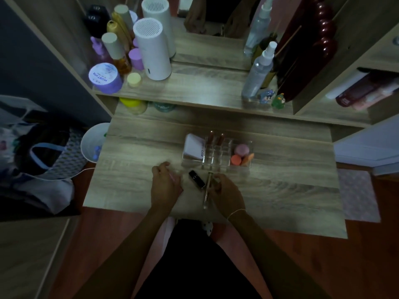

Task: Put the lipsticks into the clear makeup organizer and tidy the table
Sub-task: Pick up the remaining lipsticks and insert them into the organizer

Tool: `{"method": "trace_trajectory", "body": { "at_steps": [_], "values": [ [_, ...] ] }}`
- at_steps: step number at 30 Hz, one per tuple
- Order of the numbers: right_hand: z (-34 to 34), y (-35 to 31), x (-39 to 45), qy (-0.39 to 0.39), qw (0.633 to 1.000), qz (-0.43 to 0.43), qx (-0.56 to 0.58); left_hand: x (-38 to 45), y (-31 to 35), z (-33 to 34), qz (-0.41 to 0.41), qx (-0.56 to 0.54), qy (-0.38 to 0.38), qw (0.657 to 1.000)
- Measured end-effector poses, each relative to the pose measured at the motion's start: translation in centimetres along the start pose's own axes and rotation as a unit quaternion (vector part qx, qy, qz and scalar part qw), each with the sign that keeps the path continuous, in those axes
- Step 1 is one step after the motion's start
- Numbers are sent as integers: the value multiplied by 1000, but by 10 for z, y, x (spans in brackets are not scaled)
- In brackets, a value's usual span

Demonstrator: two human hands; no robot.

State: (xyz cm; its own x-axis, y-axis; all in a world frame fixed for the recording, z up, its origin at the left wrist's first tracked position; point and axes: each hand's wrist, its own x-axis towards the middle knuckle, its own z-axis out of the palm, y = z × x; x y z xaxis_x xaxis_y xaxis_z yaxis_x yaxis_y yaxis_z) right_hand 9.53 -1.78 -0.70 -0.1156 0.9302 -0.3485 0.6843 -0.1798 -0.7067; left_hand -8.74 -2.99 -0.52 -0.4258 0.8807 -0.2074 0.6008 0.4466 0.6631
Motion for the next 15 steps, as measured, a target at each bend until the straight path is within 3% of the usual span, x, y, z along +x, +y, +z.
{"method": "trace_trajectory", "body": {
  "at_steps": [6, 15],
  "values": [
    [10, -4, 3, -7, 999, 24, -22, -6, -1, 12, -59, 33, -4, 998],
    [16, -14, -4, 29, 995, 33, -90, 2, -1, 5, -66, 26, -30, 997]
  ]
}}
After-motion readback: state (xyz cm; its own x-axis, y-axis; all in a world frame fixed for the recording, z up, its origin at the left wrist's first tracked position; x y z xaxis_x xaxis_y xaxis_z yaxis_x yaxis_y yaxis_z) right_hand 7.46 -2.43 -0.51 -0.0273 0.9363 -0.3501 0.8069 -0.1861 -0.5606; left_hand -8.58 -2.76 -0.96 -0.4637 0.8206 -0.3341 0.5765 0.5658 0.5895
